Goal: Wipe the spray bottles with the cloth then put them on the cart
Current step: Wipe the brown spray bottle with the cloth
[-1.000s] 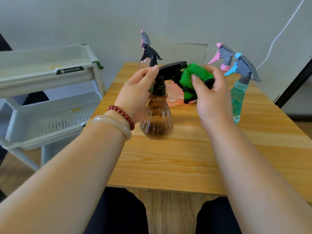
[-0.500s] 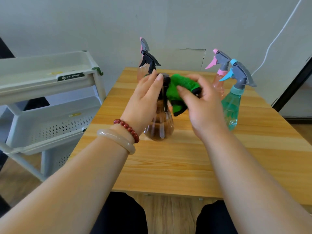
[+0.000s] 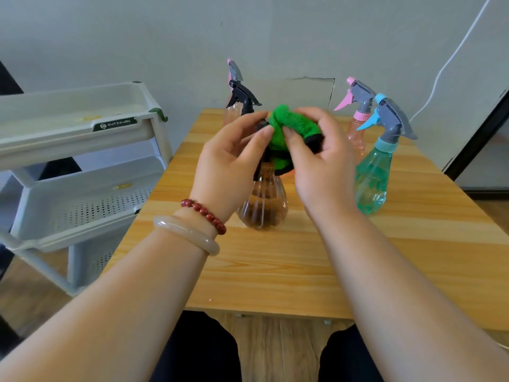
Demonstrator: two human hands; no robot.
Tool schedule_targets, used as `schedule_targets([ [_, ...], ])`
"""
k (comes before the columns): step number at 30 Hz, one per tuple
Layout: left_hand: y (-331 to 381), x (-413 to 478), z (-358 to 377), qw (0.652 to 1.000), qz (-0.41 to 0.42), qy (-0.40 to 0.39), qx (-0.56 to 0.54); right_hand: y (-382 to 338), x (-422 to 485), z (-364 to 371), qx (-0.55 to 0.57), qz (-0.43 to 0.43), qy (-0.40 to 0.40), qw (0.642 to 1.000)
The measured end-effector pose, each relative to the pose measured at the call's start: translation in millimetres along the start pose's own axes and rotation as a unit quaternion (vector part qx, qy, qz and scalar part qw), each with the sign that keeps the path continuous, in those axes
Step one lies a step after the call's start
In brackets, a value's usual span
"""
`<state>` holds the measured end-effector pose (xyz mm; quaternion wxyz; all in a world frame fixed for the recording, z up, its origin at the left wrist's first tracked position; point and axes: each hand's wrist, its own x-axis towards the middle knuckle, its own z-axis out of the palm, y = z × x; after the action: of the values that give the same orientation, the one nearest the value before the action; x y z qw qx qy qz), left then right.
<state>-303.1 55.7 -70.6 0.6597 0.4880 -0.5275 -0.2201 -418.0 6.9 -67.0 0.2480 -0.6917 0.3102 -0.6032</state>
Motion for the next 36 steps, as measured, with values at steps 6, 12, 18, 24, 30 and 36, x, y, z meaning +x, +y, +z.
schedule_targets([
  [6, -5.2, 2.1, -1.6, 1.000, -0.011, 0.006, 0.028, 8.5, -0.7, 17.4, -0.016, 0.011, 0.076, 0.997],
  [12, -4.4, -0.3, 2.8, 0.999, -0.026, -0.004, -0.030, 12.3, -5.8, 20.9, -0.120, -0.135, 0.088, 0.980],
  [18, -7.2, -1.4, 6.2, 1.000, -0.012, 0.002, -0.017, 3.1, -3.0, 16.9, -0.129, -0.106, 0.086, 0.982],
  [24, -0.8, 0.3, 2.0, 1.000, -0.014, -0.012, 0.010, 5.2, 18.9, -10.0, -0.174, -0.045, -0.035, 0.983],
  [30, -2.7, 1.0, 0.2, 0.999, 0.003, -0.022, 0.024, -9.9, 30.1, -19.3, -0.124, -0.132, -0.141, 0.973],
  [36, -2.6, 3.1, -8.5, 0.998, -0.002, 0.010, 0.056, -4.9, 38.9, -29.4, -0.159, -0.032, -0.139, 0.977],
])
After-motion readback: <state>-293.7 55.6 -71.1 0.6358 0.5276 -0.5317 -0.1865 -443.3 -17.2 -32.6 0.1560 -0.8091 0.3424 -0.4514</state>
